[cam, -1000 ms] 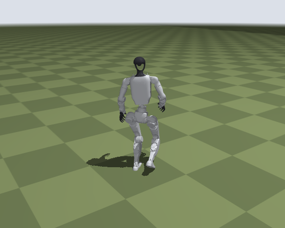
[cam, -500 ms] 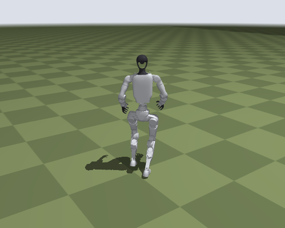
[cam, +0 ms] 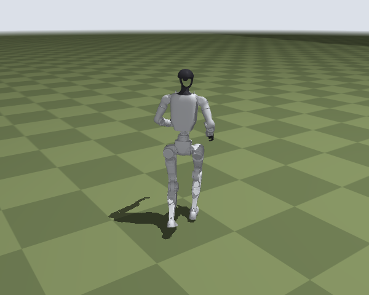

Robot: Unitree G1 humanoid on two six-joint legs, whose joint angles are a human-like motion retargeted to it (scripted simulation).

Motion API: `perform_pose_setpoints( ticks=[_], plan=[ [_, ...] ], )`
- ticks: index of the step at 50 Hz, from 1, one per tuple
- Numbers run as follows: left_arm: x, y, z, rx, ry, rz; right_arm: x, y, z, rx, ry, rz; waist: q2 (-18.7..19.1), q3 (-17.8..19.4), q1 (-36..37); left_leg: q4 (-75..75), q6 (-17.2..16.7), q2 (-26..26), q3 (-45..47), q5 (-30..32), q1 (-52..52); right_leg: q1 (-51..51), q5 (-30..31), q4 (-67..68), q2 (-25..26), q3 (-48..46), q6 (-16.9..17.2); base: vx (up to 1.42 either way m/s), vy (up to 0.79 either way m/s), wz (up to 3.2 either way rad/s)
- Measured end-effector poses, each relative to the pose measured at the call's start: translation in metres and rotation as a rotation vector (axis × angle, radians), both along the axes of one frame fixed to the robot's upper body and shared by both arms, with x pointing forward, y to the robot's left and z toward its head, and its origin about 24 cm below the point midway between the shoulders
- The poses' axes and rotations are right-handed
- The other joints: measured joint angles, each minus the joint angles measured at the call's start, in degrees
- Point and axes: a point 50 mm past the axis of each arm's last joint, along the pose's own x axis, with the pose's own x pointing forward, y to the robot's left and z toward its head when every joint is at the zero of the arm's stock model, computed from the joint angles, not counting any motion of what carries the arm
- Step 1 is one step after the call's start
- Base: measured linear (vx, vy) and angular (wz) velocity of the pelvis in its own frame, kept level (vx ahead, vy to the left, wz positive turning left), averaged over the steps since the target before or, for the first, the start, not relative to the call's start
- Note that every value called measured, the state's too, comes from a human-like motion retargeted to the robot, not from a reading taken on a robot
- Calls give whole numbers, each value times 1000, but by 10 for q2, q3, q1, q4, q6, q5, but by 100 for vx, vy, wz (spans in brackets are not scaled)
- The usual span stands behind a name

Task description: Run

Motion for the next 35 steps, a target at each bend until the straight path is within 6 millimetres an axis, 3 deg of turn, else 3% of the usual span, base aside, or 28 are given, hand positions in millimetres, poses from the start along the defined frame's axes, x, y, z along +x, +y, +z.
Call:
perform_pose_setpoints(
  ticks=[3, 5, 8, 12, 15, 17, 19, 22, 25, 27, 30, 33, 35],
  plan=[
    [0, -14, 10, -43, -33, -91, -14, -10, -2, 14, 36, -44, 38, -6, 3, 48, -32, 54, 2, 61, 6, 14, 45, -128, 58, -4, 18, 107, -1, -20],
    [-1, -21, 14, -61, -45, -131, -21, -13, -3, 19, 51, -57, 47, -7, 7, 112, -28, 78, 9, 67, -1, 8, 47, -130, 76, -5, 18, 102, 1, -12],
    [-7, -25, 11, -80, -28, -141, -26, -16, -4, 8, 63, -64, 51, -11, 27, 233, 0, 117, 23, 23, -23, 4, 4, -56, 86, -10, -14, 103, 3, -6],
    [-12, -10, 1, -49, 31, -46, 1, -26, 7, -66, -7, -65, 45, 21, 56, 381, 55, 167, 23, -79, -80, 46, -114, 48, 73, -26, -71, 104, 2, 25],
    [-24, 12, -14, -31, 97, 89, 39, -13, 22, -71, -129, -62, 33, 37, 94, 416, 93, 189, 29, -147, -171, 96, -141, 48, 72, -20, -84, 104, 4, 7],
    [-40, 26, -21, -50, 142, 147, 52, -4, 34, -15, -198, -79, 2, 37, 117, 361, 107, 151, 43, -163, -215, 147, -124, 35, 35, -14, -65, 114, 7, 48],
    [-57, 37, -24, -71, 175, 192, 57, 3, 43, 49, -245, -103, -30, 34, 138, 262, 110, 102, 61, -159, -240, 200, -57, 4, -2, -5, -28, 116, 8, 58],
    [-78, 50, -28, -95, 219, 252, 57, 11, 49, 114, -281, -117, -63, 27, 156, 80, 92, 32, 80, -125, -248, 259, 55, -31, -52, -6, 28, 114, 8, 50],
    [-91, 56, -31, -109, 245, 299, 55, 15, 53, 143, -295, -92, -93, 32, 150, -97, 78, -52, 82, -77, -215, 290, 119, -6, -109, -7, 63, 109, 6, 36],
    [-93, 55, -32, -122, 245, 317, 52, 19, 54, 161, -297, -76, -97, 34, 142, -99, 88, -77, 70, -84, -214, 289, 115, 48, -129, -8, 60, 103, 1, 10],
    [-86, 52, -26, -119, 202, 324, 46, 23, 51, 181, -279, -58, -106, 42, 124, -21, 131, -104, 59, -135, -207, 272, 79, 163, -167, -5, 41, 103, 0, -1],
    [-64, 48, -17, -82, 104, 327, 37, 27, 39, 169, -227, -67, -113, 59, 95, 81, 163, -108, 62, -219, -191, 218, 18, 283, -200, -3, 3, 102, -2, 2],
    [-37, 41, -8, -70, 16, 333, 34, 27, 31, 145, -206, -80, -120, 62, 67, 87, 165, -112, 61, -233, -167, 147, -28, 325, -216, 3, -25, 100, -4, 11]
  ],
)
